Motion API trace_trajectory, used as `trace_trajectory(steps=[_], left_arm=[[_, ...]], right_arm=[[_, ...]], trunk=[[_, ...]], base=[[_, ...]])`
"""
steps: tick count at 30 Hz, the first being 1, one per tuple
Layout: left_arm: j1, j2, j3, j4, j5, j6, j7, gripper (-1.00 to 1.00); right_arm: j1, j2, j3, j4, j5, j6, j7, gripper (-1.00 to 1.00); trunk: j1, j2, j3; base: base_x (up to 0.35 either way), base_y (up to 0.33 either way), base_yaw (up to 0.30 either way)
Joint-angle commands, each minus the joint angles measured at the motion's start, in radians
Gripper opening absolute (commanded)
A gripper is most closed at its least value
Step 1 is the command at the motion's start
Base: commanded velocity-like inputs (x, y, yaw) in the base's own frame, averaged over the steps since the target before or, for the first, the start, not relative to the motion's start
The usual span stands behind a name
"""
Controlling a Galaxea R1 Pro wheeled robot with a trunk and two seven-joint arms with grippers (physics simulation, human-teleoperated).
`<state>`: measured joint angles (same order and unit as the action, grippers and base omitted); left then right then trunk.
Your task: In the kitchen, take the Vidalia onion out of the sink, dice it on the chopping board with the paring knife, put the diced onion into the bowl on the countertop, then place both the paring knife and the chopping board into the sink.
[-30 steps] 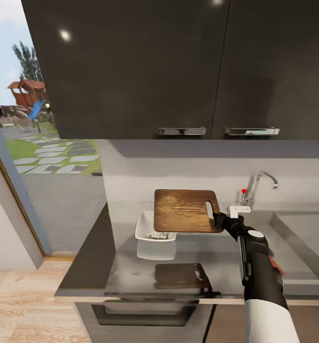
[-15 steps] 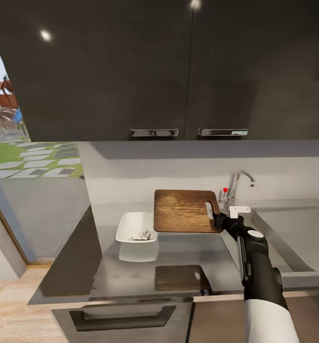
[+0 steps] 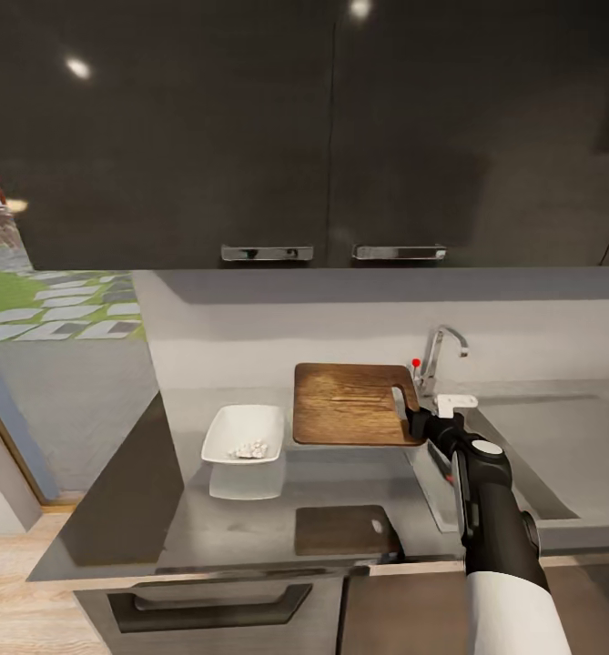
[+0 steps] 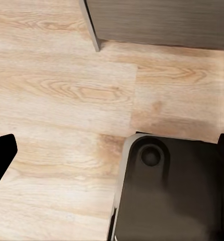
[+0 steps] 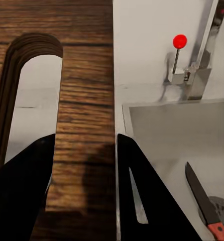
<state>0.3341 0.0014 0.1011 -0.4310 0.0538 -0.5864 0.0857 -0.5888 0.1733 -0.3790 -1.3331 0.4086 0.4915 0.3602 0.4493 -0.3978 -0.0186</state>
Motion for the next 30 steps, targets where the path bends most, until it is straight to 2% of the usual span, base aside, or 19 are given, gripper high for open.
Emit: trace_trajectory(steps=[1, 10, 13, 15, 17, 30], left_arm=[[0.0, 0.0, -0.001, -0.002, 0.006, -0.001, 0.0, 1.0], [0.0, 0.0, -0.001, -0.002, 0.005, -0.001, 0.0, 1.0], [0.0, 0.0, -0.001, -0.001, 0.005, -0.001, 0.0, 1.0], [0.0, 0.0, -0.001, -0.002, 0.005, -0.001, 0.0, 1.0], [0.0, 0.0, -0.001, -0.002, 0.005, -0.001, 0.0, 1.0], [0.0, 0.0, -0.001, -0.003, 0.004, -0.001, 0.002, 1.0]], right_arm=[[-0.001, 0.001, -0.003, -0.002, 0.011, 0.002, 0.01, -1.0], [-0.001, 0.001, -0.002, 0.008, 0.013, 0.009, -0.012, -1.0], [-0.001, 0.001, 0.015, 0.056, 0.013, 0.032, -0.093, -1.0], [-0.001, 0.001, 0.048, 0.088, 0.012, 0.038, -0.17, -1.0], [-0.002, 0.001, 0.074, 0.112, 0.012, 0.04, -0.213, -1.0], [-0.001, 0.001, 0.085, 0.123, 0.01, 0.041, -0.255, -1.0]], trunk=[[0.001, -0.002, -0.002], [0.001, -0.002, -0.002], [0.001, -0.002, -0.002], [0.001, -0.002, -0.002], [0.001, -0.002, -0.002], [0.001, -0.002, -0.002]], base=[[0.0, -0.152, 0.0], [0.0, -0.152, 0.0], [0.0, -0.151, 0.0], [0.0, -0.152, -0.029], [0.0, -0.183, -0.096], [0.015, -0.27, -0.008]])
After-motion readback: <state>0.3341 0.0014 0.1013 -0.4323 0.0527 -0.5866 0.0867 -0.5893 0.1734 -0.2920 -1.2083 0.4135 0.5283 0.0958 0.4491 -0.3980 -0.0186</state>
